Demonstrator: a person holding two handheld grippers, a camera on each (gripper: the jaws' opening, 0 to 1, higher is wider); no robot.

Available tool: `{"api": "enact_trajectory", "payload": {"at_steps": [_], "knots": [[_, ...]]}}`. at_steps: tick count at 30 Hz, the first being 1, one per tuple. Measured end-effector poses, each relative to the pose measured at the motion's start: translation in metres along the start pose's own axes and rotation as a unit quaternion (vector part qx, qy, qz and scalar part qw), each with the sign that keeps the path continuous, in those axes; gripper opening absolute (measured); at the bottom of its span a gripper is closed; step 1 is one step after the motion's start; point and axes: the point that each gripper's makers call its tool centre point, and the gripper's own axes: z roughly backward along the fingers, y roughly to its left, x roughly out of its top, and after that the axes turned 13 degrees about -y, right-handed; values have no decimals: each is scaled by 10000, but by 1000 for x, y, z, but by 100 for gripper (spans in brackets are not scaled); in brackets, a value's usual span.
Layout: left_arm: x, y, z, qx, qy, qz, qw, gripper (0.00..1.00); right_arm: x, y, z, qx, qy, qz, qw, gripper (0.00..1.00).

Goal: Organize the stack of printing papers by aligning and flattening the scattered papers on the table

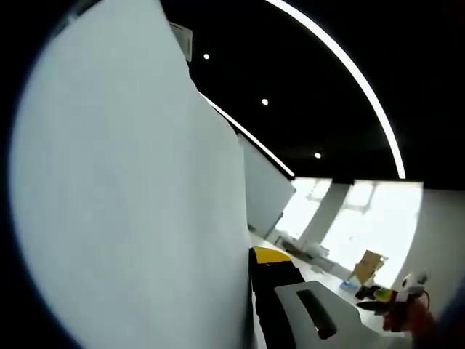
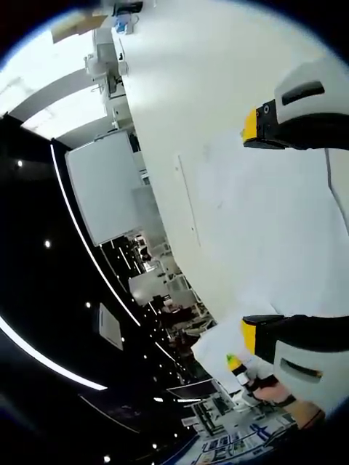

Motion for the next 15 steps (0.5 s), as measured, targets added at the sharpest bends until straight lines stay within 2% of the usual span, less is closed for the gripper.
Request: {"api": "enact_trajectory", "payload": {"at_steps": [15], "knots": [[-1,-2,1,4,5,-18,10000,6,-1,-1,0,-11,11,4,10000,90]]}}
